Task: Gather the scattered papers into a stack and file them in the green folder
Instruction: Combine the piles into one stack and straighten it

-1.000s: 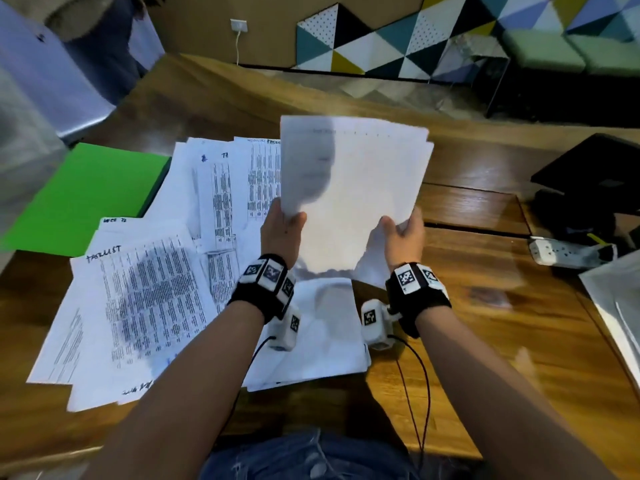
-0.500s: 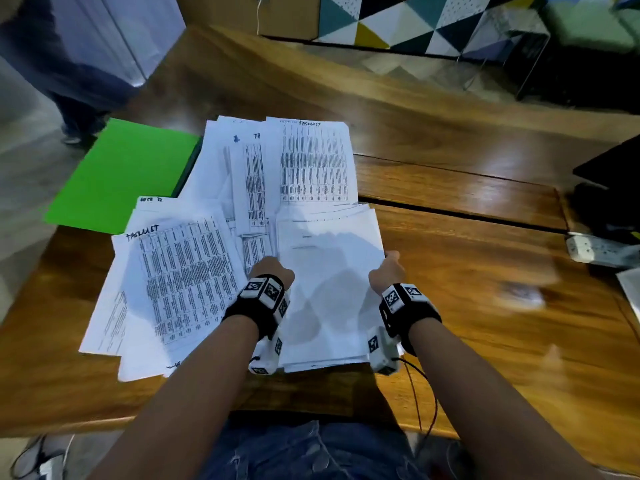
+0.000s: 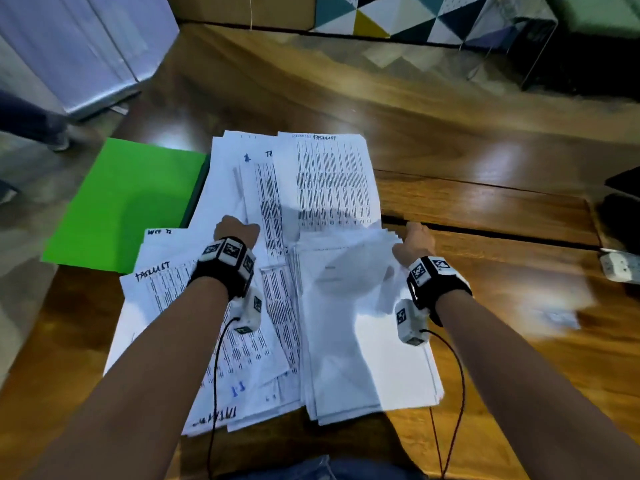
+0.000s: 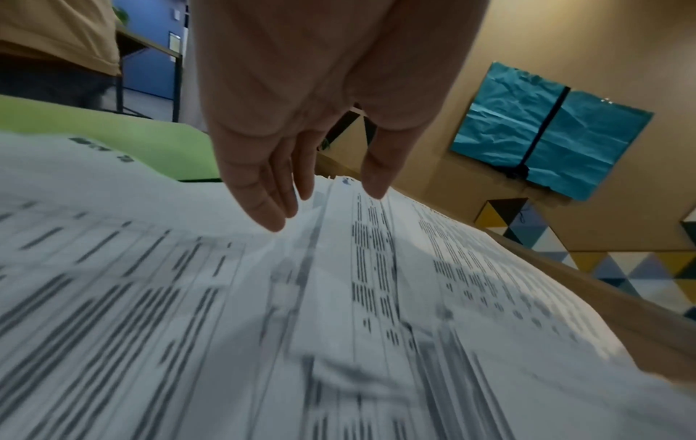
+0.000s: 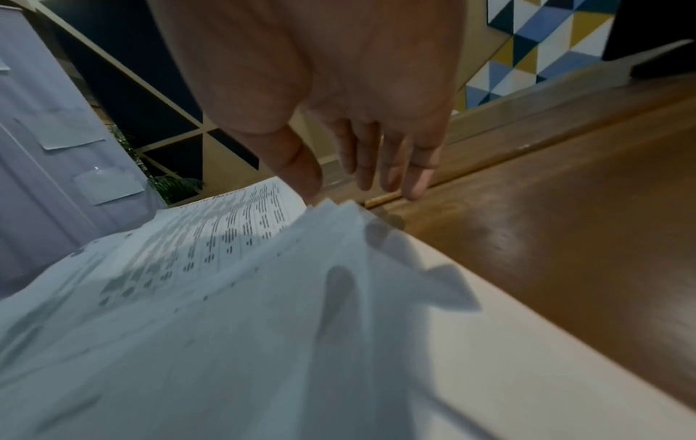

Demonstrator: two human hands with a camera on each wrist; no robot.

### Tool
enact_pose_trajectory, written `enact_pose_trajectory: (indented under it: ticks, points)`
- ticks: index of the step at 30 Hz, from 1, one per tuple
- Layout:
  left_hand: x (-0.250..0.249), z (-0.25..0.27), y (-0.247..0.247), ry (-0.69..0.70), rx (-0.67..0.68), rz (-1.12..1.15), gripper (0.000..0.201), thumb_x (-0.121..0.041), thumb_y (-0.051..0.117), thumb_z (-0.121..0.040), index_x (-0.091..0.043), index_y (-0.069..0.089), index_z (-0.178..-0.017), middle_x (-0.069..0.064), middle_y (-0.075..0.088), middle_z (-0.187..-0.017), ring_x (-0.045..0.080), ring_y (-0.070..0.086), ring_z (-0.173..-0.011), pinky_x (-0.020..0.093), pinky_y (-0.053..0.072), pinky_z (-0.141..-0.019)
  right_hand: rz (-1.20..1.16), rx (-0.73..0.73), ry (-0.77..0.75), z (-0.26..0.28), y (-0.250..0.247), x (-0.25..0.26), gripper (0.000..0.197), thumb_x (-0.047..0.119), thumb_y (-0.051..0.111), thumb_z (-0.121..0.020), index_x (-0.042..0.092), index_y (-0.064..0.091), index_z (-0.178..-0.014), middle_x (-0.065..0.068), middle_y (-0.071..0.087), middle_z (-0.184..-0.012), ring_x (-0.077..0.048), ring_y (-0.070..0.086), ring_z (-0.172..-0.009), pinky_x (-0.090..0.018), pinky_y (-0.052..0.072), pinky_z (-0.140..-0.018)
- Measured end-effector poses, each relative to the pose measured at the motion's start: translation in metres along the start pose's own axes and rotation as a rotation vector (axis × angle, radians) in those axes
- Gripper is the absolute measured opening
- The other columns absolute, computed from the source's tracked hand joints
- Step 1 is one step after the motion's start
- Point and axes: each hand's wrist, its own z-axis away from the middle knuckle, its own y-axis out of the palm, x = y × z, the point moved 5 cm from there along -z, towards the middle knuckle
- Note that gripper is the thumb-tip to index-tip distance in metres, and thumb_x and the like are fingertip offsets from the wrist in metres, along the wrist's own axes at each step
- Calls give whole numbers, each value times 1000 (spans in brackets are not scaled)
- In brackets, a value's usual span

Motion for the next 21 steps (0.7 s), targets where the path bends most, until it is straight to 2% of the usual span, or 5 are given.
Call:
enact_pose_trajectory:
  ticks: [5,8,13,17,21]
  points:
    - [-17,-45,-5,-76,85,193,24,-26,59,-88,-4,50,-95,13,54,-80,17,41,-57,25,34,-64,-92,52,-59,-60,3,52,56,8,57,-81,11,46,-135,-11,54,-134,-31,55,-118,-36,50,-90]
    - [-23,-64,-1,-113,124,268,21,-24,61,-88,-9,49,-97,13,51,-95,21,47,-75,24,35,-77,-197,63,-22,-84,10,73,48,13,59,-84,8,49,-130,-11,61,-123,-29,62,-100,-28,53,-67]
    - [-27,-72,12,-146,191,335,53,-21,63,-87,3,49,-132,21,51,-137,33,52,-124,36,45,-99,-368,73,62,-106,26,87,50,11,60,-84,1,47,-132,-12,59,-119,-30,61,-102,-33,53,-74]
    - [-26,-74,22,-112,183,327,56,-13,69,-82,4,47,-131,20,55,-131,34,58,-114,39,47,-95,-461,-136,-77,-111,13,96,19,2,46,-88,-1,63,-96,-15,60,-84,-23,57,-76,-28,44,-63]
    - [-27,-74,26,-60,145,297,10,-9,57,-89,-4,56,-98,16,56,-115,28,56,-94,28,40,-76,-587,-418,-262,-116,-35,104,26,4,45,-90,15,39,-67,-3,38,-64,-14,36,-63,-16,31,-51]
